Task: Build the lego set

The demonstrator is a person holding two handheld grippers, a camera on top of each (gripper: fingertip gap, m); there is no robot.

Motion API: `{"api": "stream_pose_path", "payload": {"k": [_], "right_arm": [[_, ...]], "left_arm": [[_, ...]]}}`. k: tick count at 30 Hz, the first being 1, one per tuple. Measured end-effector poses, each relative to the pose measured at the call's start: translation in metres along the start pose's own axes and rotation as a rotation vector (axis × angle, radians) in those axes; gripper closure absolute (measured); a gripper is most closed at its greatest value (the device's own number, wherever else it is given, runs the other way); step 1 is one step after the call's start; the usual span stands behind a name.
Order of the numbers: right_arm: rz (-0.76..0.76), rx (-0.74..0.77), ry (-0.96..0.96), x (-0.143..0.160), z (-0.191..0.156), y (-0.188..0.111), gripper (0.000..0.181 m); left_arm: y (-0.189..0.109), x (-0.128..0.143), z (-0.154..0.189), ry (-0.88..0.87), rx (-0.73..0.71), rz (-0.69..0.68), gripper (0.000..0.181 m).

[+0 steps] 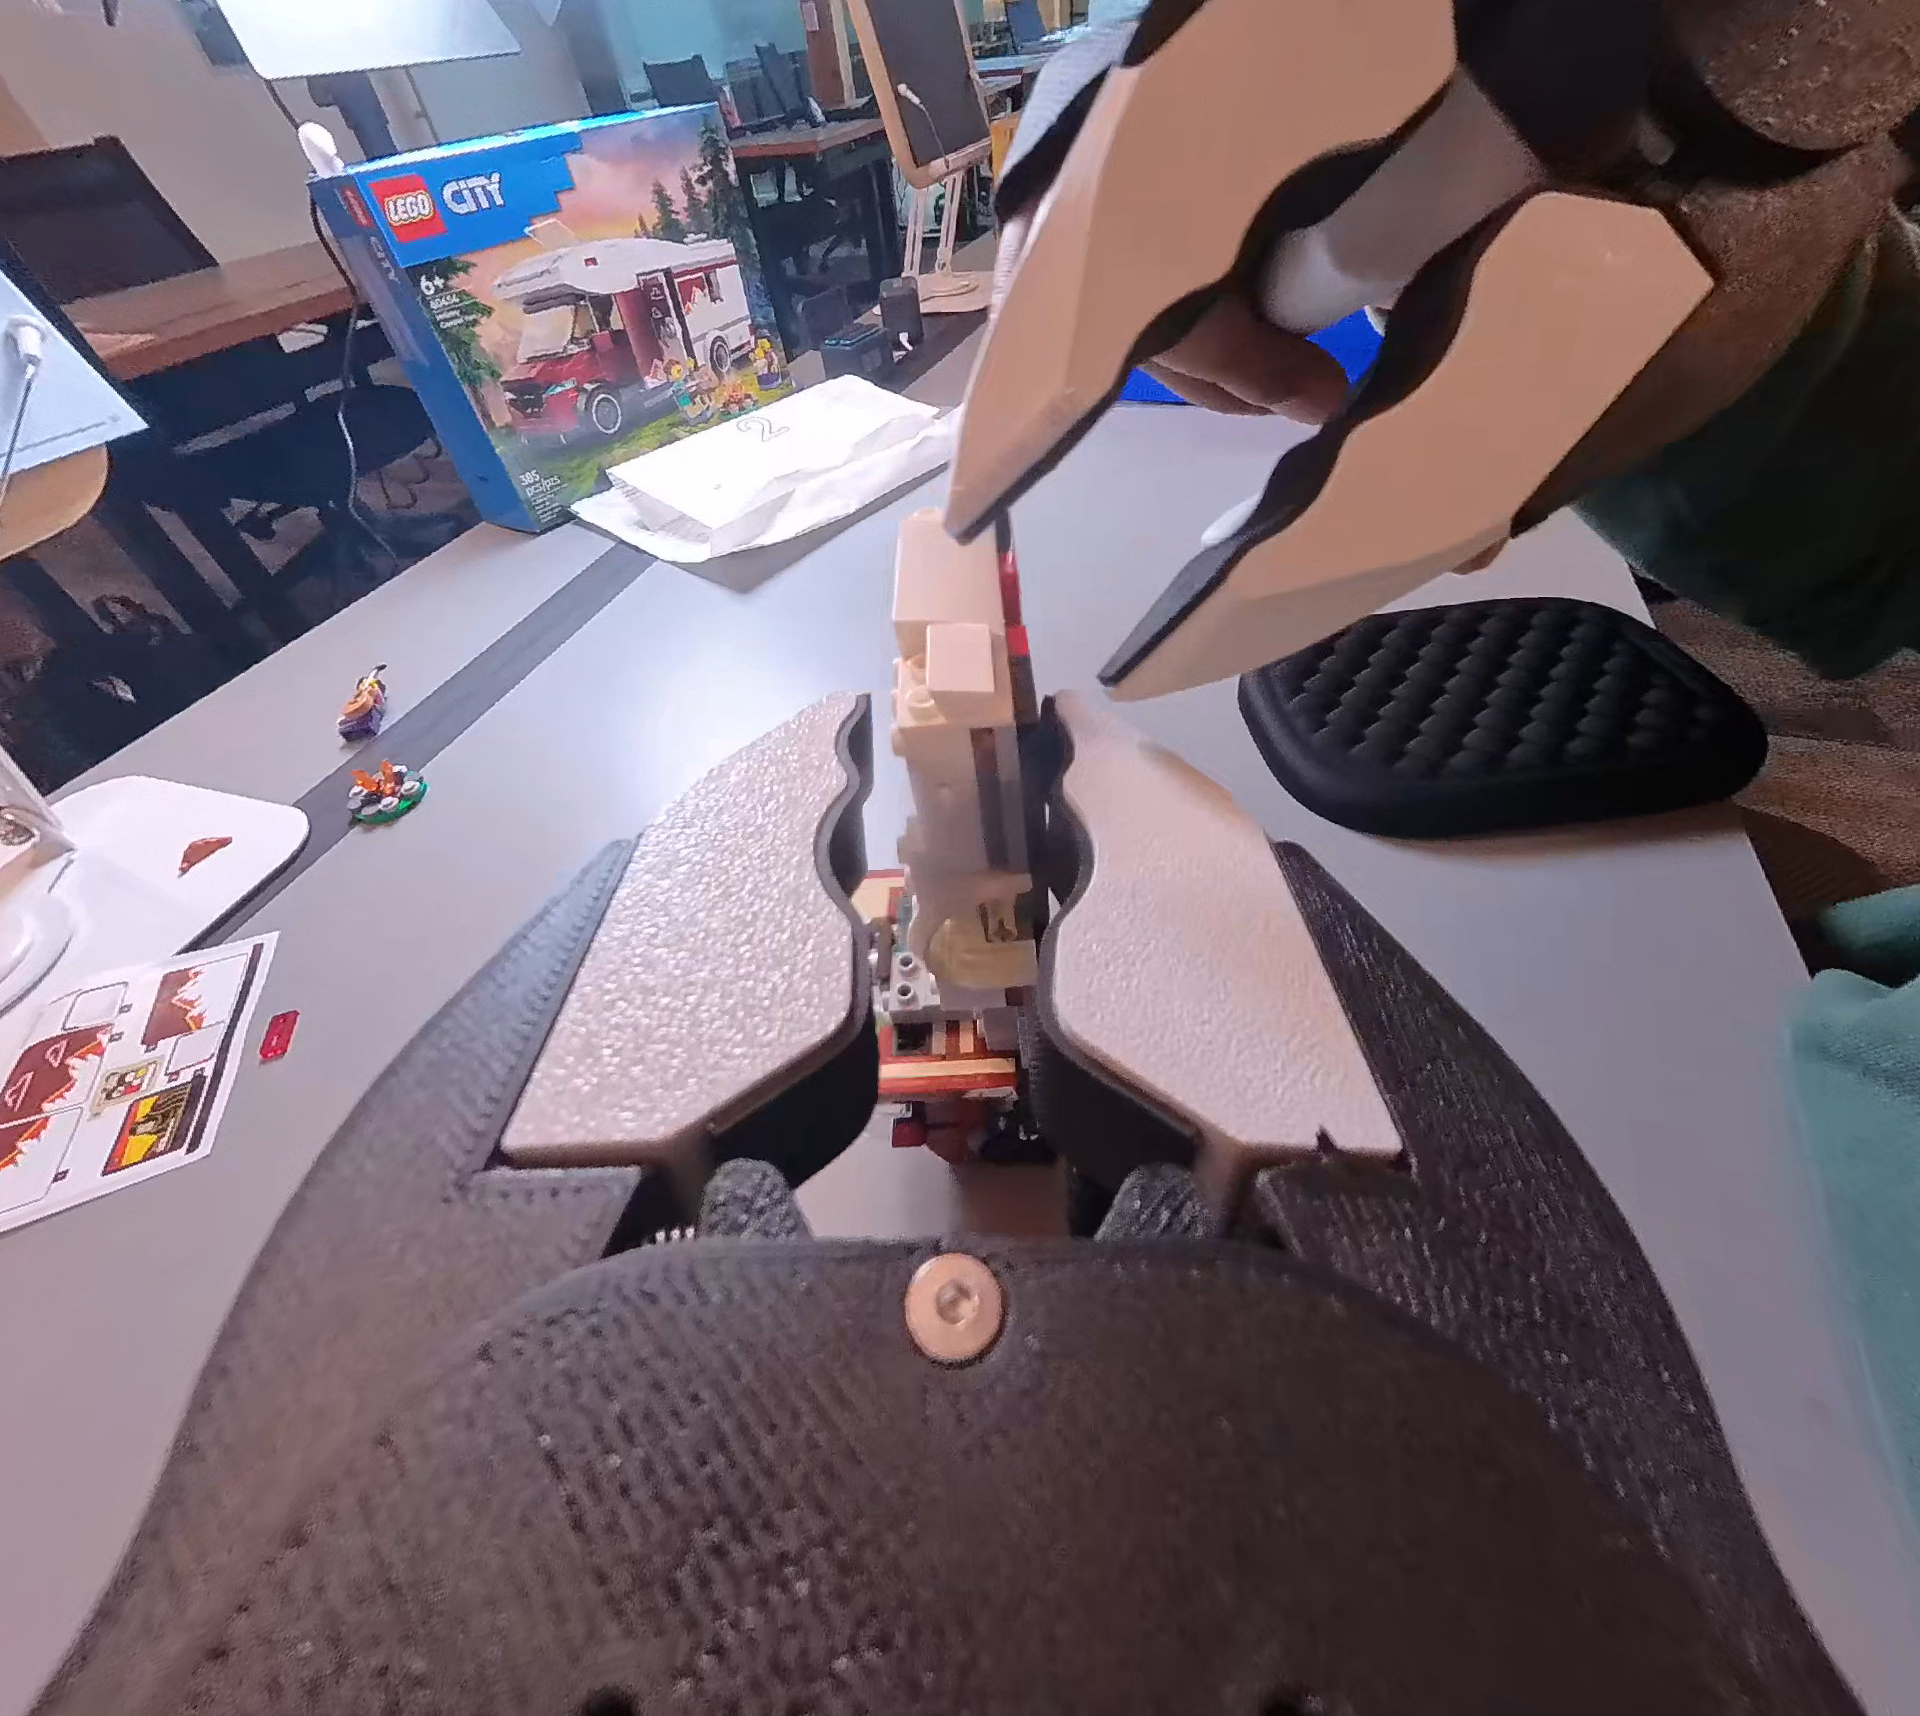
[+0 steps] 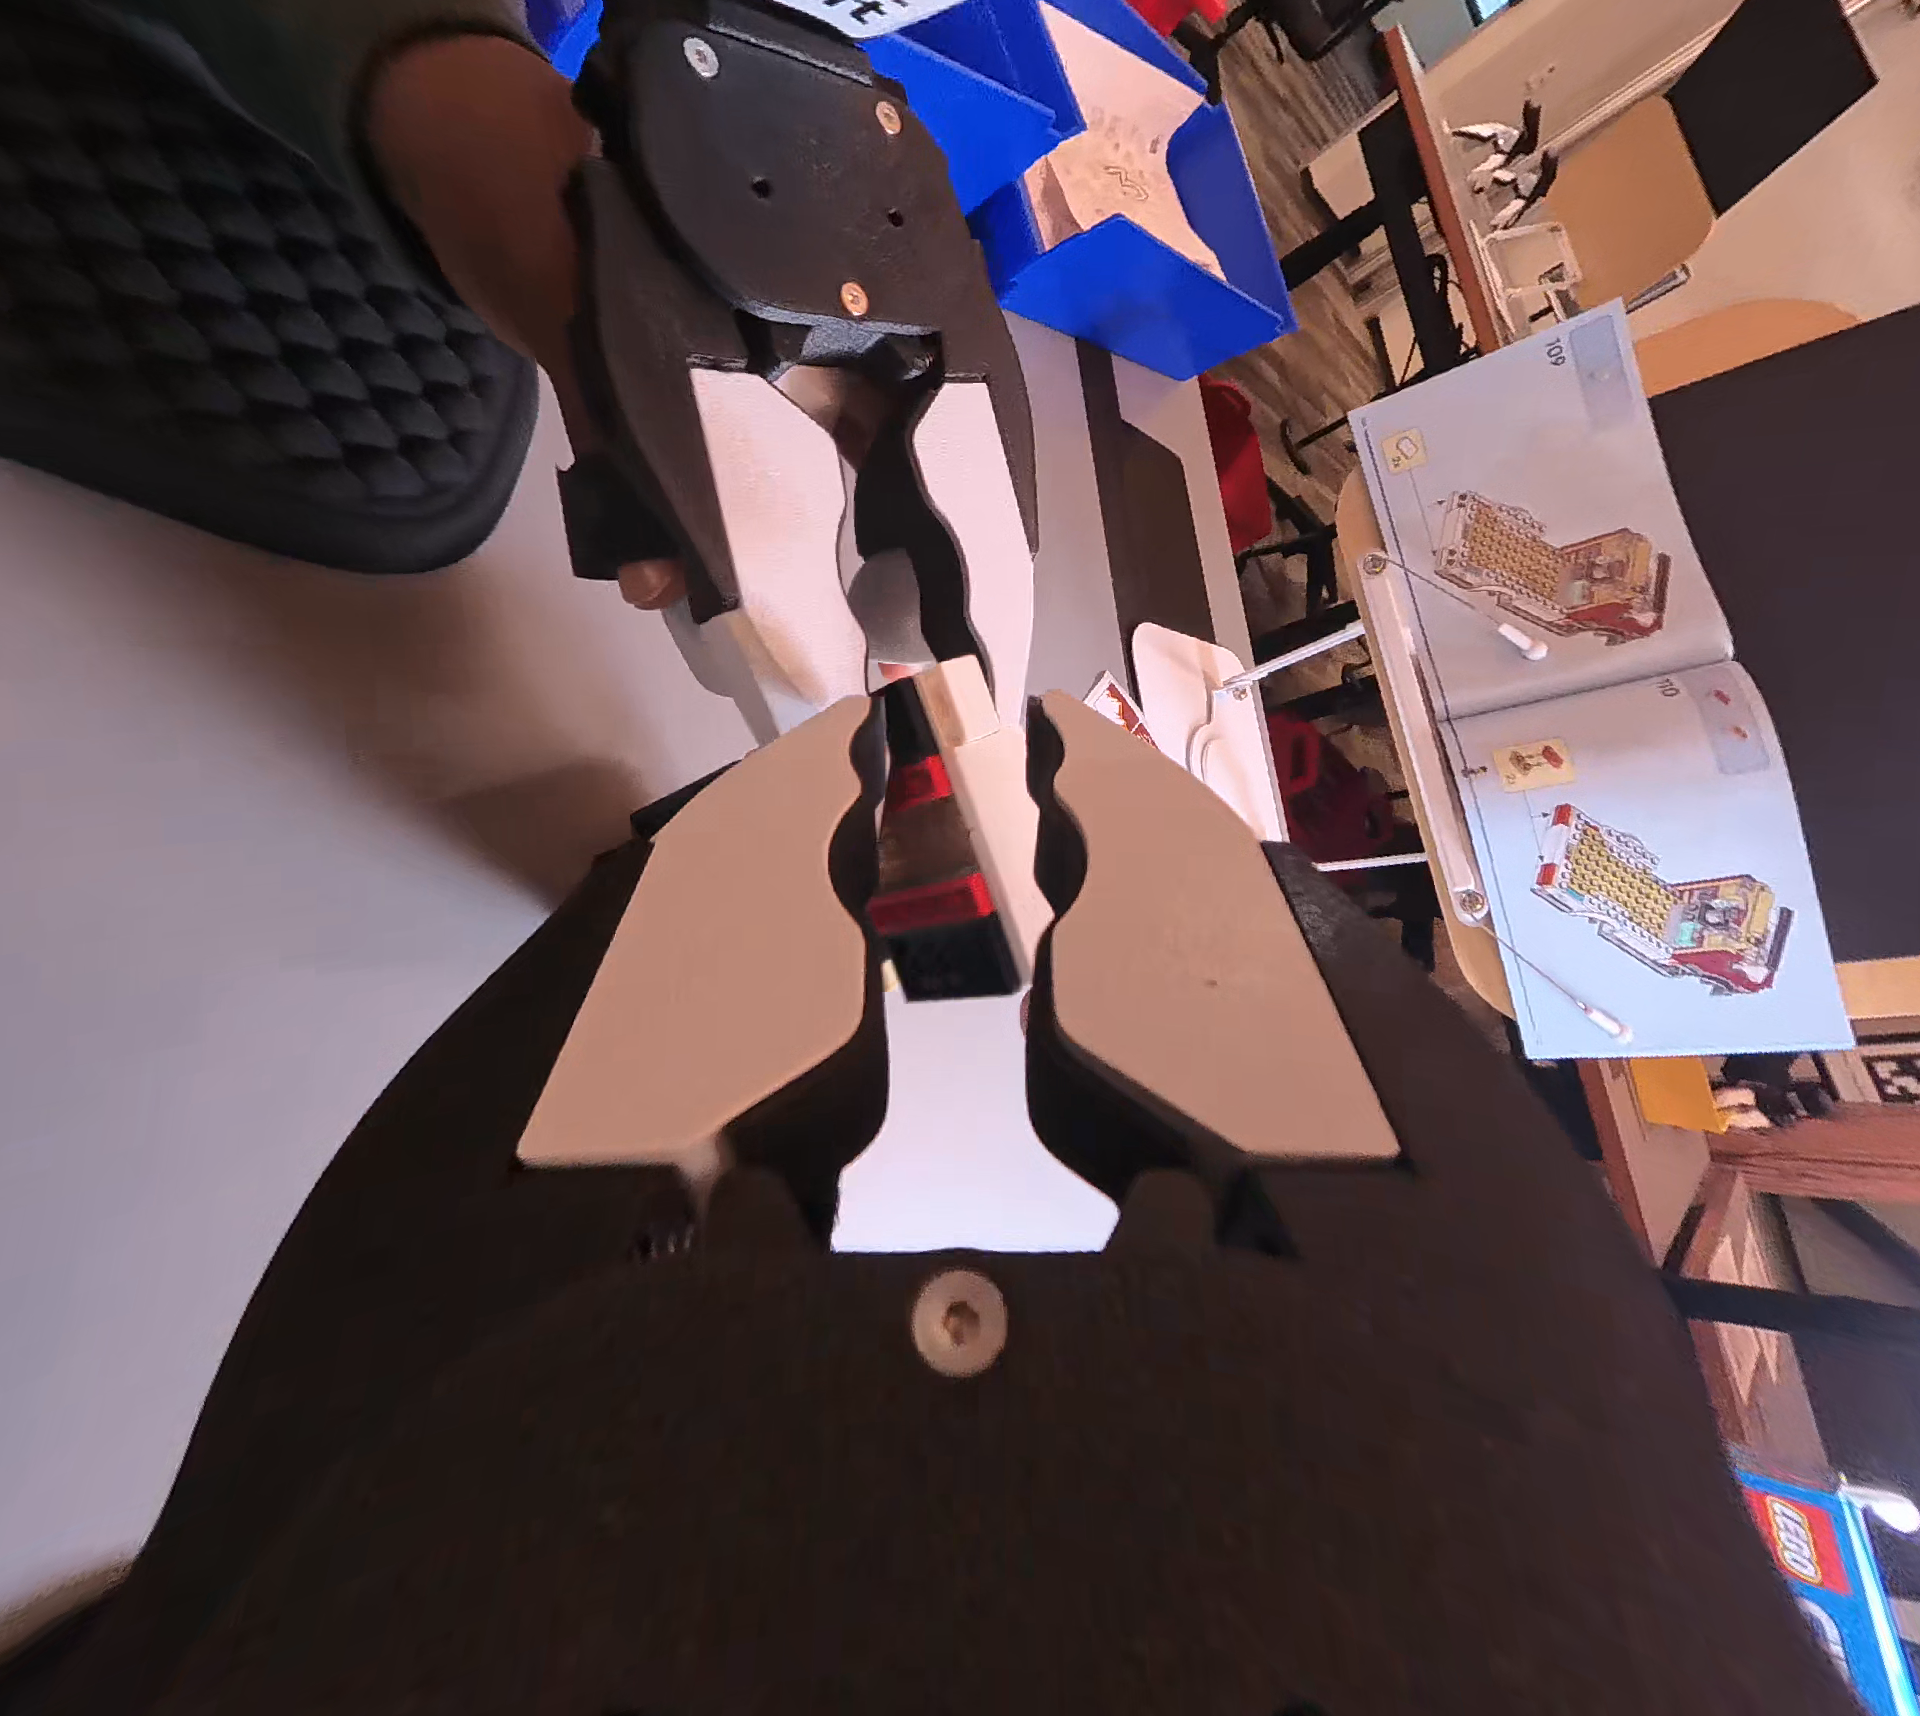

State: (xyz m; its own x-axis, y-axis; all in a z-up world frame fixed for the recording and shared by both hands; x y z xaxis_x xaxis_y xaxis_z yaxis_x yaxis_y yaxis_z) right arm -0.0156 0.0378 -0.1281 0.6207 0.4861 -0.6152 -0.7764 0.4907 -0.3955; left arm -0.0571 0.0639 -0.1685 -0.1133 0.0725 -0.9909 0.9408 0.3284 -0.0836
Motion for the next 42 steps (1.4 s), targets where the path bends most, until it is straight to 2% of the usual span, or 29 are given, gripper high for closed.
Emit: {"api": "stream_pose_path", "payload": {"k": [11,26,42], "right_arm": [[-0.080,0.013,-0.043,0.006,0.001,0.007,0.161],[-0.218,0.065,-0.260,0.006,-0.007,0.007,0.162],[-0.275,0.120,-0.332,0.006,-0.010,0.007,0.163]], "left_arm": [[-0.001,0.008,0.003,0.024,0.030,-0.005,0.154],[0.004,0.008,0.005,-0.005,-0.059,-0.035,0.156],[0.005,0.007,0.005,-0.013,-0.070,-0.059,0.156]]}}
Point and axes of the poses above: each gripper's, where its closed fingertips meet, y out along the fingers, x out of its underside, z = x × y across the jaws, the point moved 4 cm from there along -y, back along the fingers, and after that the axes turned 4 degrees about z, right-handed, at the moved point
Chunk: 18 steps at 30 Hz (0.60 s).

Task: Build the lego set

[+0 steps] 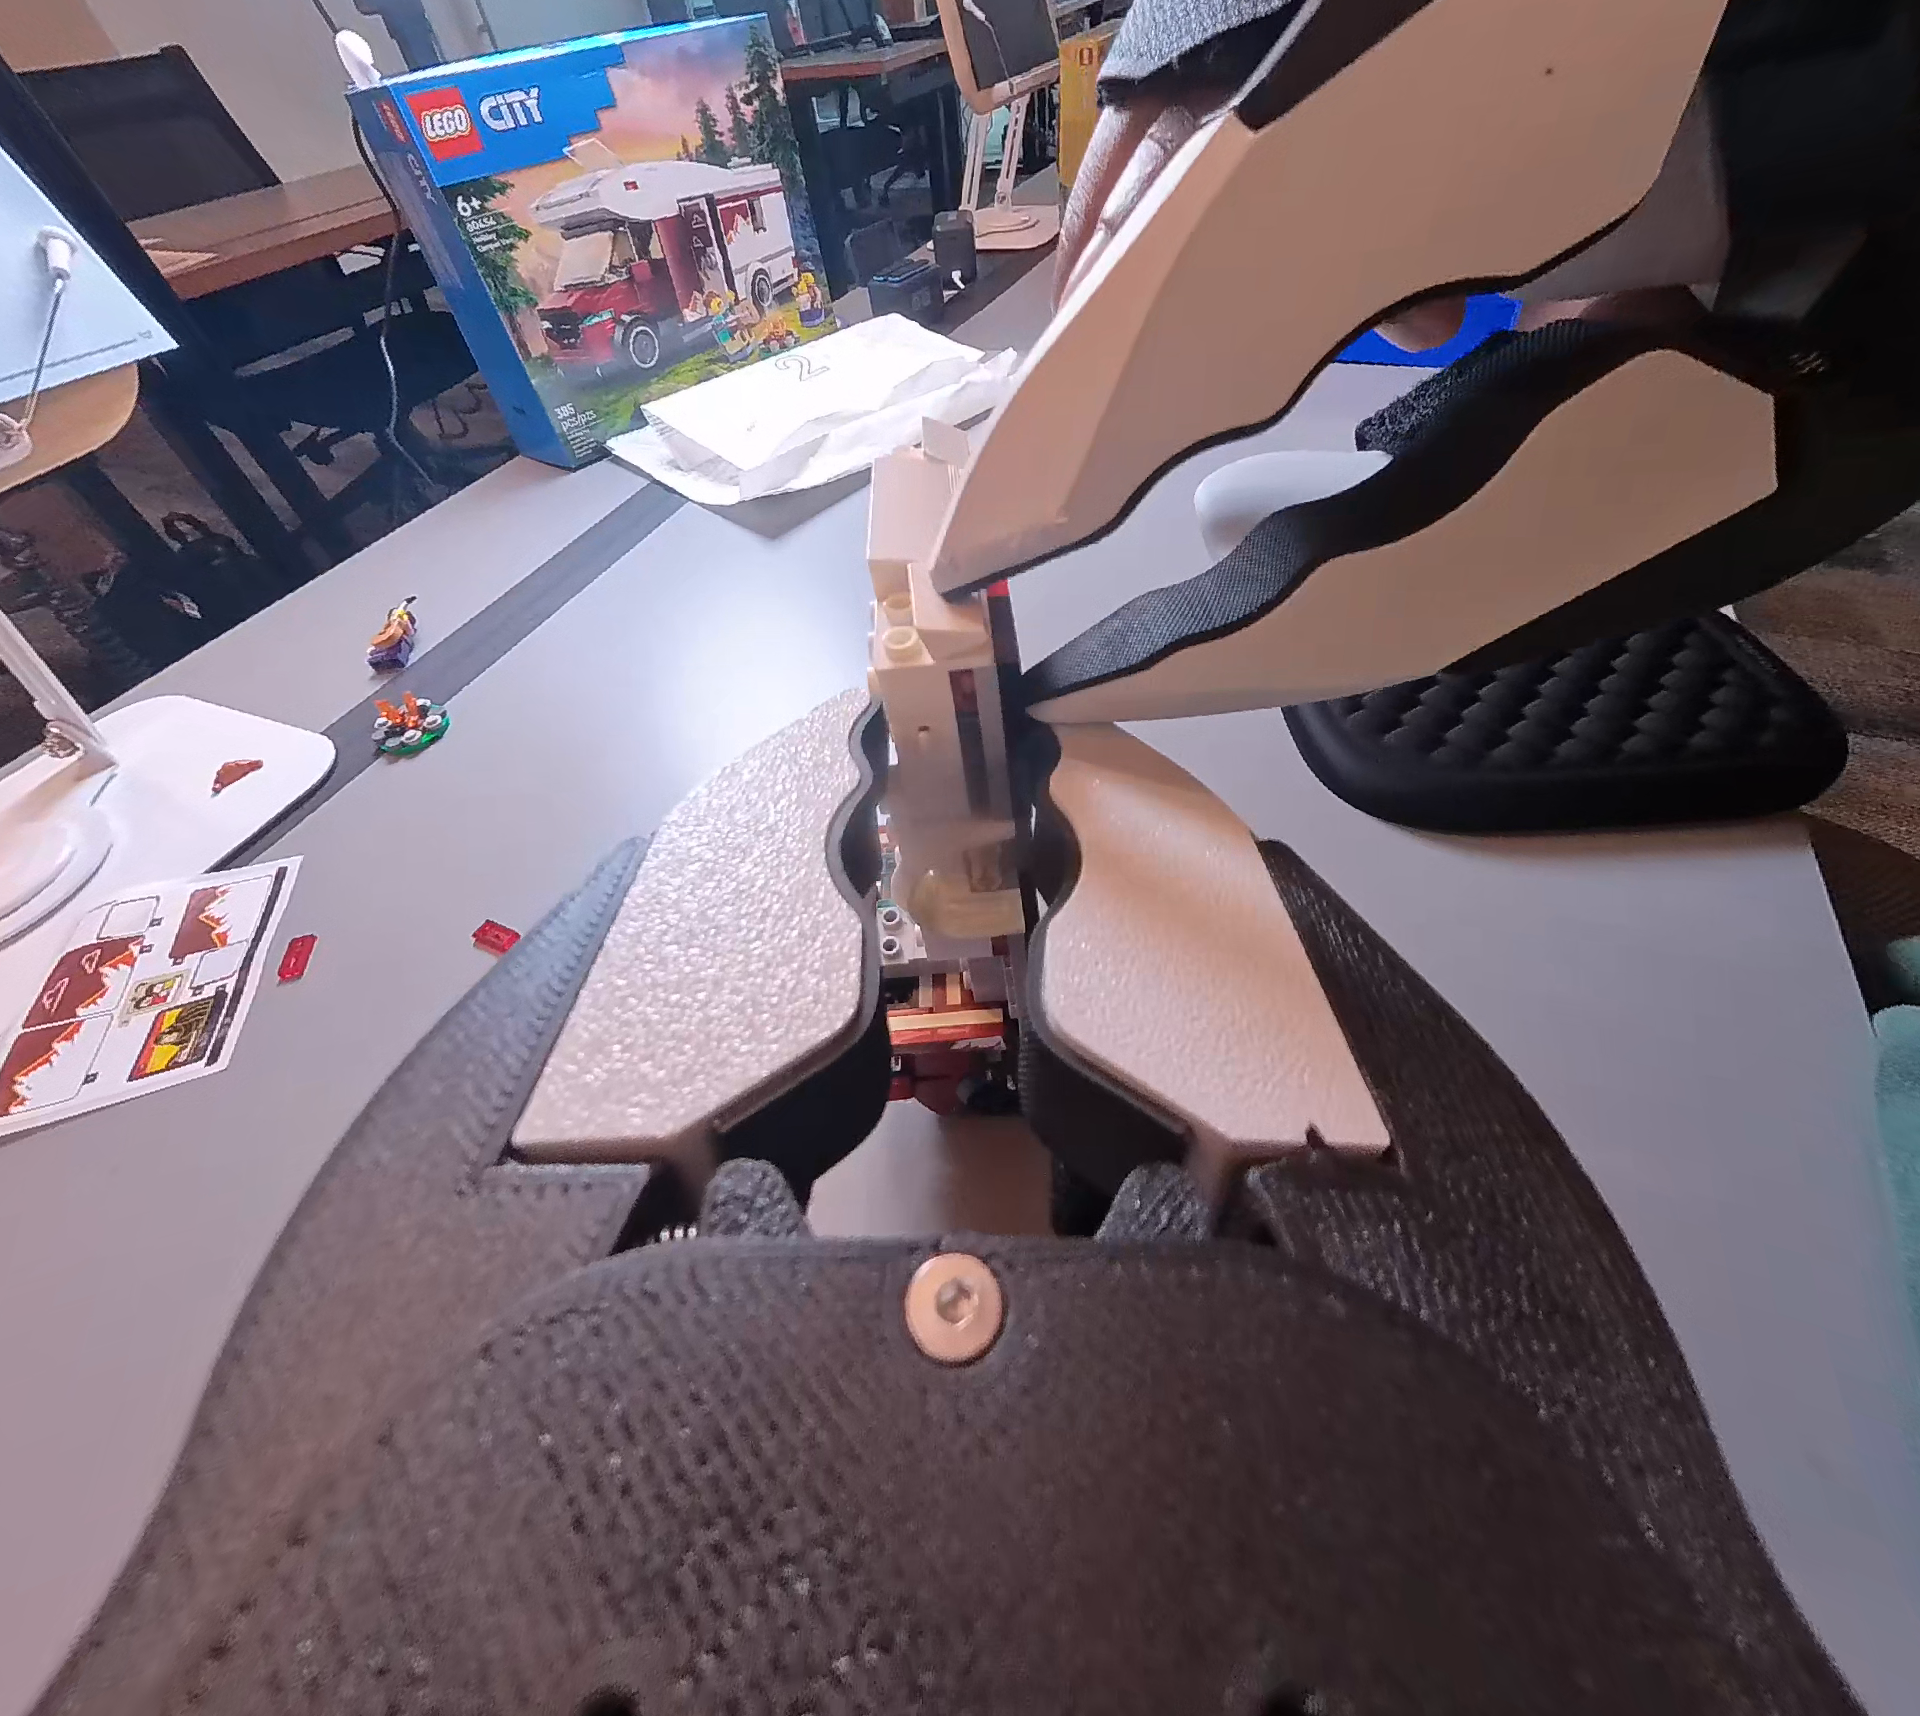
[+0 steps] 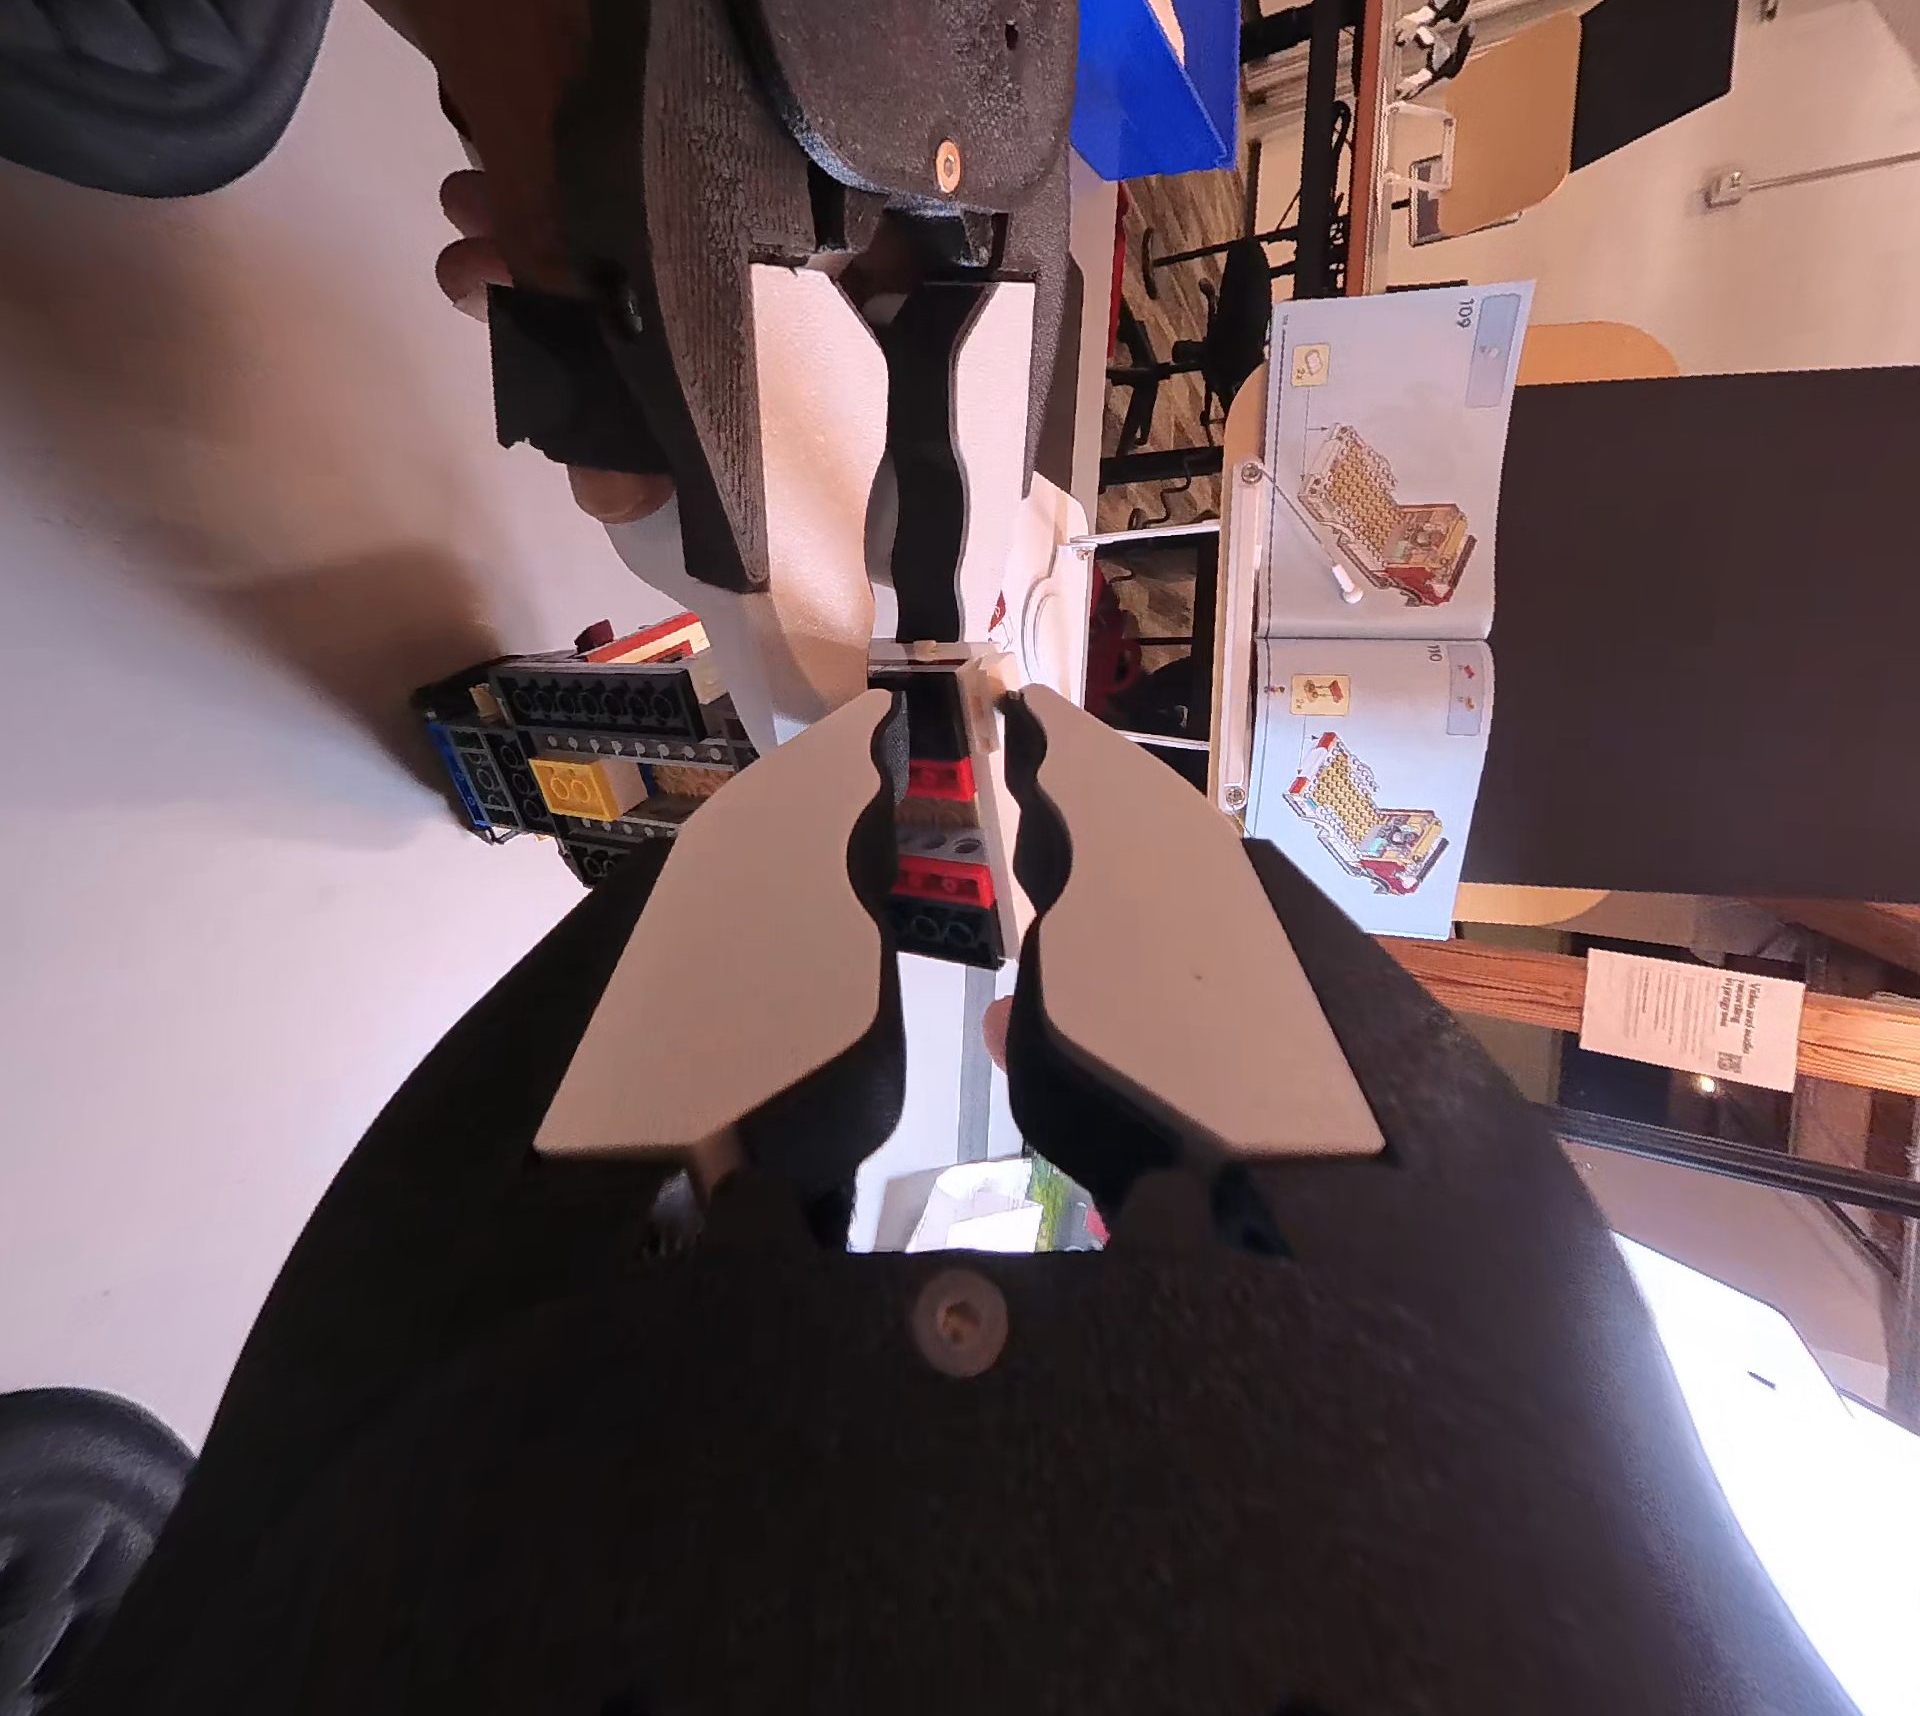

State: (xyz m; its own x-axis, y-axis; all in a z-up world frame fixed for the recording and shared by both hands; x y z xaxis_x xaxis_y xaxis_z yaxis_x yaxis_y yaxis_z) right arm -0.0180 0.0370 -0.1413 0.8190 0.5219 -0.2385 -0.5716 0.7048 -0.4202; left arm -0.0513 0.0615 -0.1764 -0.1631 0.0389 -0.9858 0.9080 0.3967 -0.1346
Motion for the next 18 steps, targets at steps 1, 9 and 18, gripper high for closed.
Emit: {"api": "stream_pose_path", "payload": {"k": [1,9,18], "right_arm": [[-0.001,0.001,0.002,0.0002,0.0000,0.0000,0.163],[-0.009,-0.007,0.006,0.0007,0.0006,0.0001,0.163],[-0.021,-0.011,0.003,0.0003,0.0007,0.0004,0.163]], "left_arm": [[0.0002,0.0000,0.0001,0.001,0.000,-0.001,0.157],[0.0010,-0.0006,-0.0001,0.011,-0.006,-0.021,0.157],[0.0011,-0.0009,-0.0003,0.018,-0.010,-0.041,0.157]]}}
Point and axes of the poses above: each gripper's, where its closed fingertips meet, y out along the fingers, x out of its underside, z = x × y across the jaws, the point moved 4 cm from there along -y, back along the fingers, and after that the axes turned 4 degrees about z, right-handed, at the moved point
